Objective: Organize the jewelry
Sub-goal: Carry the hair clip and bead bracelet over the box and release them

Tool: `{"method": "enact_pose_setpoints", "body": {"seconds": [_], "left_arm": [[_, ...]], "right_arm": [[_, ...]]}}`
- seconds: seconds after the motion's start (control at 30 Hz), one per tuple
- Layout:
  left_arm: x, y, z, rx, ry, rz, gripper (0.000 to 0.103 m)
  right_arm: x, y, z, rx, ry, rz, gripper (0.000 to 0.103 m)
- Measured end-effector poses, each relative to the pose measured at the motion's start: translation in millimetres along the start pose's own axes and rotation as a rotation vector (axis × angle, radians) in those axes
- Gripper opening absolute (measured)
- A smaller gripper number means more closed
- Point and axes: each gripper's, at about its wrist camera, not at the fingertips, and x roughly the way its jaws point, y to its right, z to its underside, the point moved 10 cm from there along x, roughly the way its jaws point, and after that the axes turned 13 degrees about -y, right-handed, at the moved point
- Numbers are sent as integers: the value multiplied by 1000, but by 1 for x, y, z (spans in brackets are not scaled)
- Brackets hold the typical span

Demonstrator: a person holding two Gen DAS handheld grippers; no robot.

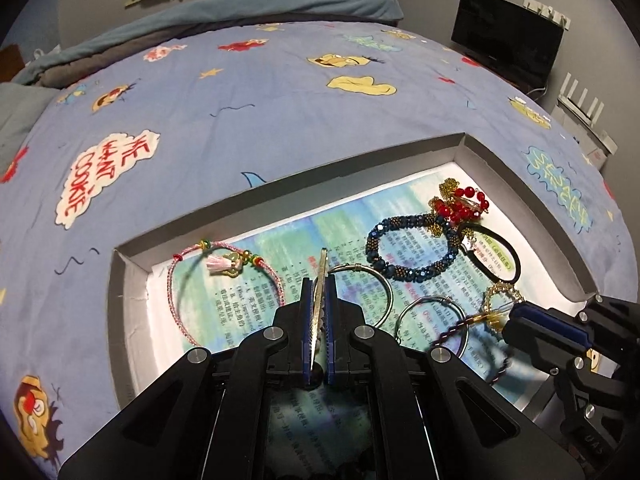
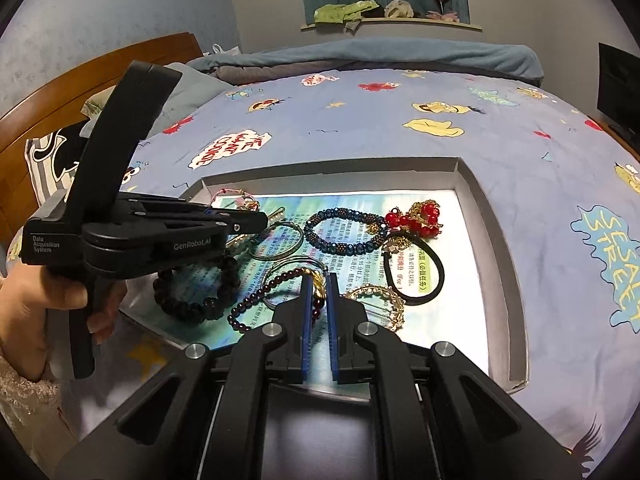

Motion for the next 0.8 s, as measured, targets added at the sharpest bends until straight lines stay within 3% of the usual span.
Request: {"method": "enact_pose_setpoints", "body": {"seconds": [0.17,0.4,0.57,0.73,0.8], "left_arm": [[-5,2,2,2,6,-21,20],[-17,6,9,0,24,-37,21],[-32,4,16,-11,44,-54,29],[-54,0,30,-25,80,-69,30],[-65,-2,38,-30,103,-77,36]], "right_arm": [[-2,4,0,7,4,8,13],[-10,9,2,25,16,13,13],[-15,10,5,35,29,16,13],[-21,8,6,36,38,15,17],[-25,8,7,35,44,19,18]]}}
